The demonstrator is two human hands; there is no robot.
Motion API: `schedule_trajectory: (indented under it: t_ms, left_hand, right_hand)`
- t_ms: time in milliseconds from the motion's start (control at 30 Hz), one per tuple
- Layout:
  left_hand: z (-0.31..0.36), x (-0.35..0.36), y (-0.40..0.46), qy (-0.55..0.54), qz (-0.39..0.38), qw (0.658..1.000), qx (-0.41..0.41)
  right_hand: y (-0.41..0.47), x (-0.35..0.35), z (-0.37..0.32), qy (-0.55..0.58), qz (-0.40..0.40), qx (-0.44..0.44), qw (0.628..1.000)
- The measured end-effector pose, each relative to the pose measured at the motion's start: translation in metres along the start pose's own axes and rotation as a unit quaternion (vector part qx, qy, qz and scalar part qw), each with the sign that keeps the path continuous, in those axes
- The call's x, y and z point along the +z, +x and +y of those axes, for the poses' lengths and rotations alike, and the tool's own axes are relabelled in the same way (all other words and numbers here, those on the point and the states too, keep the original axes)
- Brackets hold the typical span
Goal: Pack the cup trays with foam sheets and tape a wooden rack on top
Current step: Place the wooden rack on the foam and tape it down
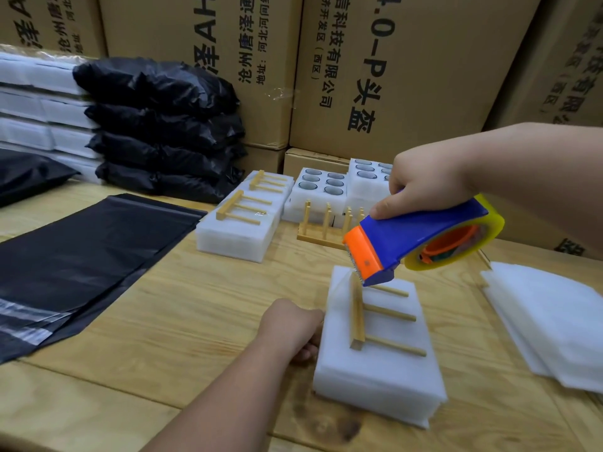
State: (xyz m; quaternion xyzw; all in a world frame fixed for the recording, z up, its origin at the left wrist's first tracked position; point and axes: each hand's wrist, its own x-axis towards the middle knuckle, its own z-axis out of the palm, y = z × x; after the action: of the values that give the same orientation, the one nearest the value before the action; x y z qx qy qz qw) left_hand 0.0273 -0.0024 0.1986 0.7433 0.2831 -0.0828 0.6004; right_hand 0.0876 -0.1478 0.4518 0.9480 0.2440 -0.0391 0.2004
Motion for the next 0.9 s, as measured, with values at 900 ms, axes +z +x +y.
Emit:
schedule_trajectory:
  t_ms: [900]
  left_hand:
    - [-0.008,0.012,-0.020,-0.161,-0.212,0.954,0.134]
  right_hand:
    - [-0.001,0.029,0.028,0.023,-0.019,0.024,0.999]
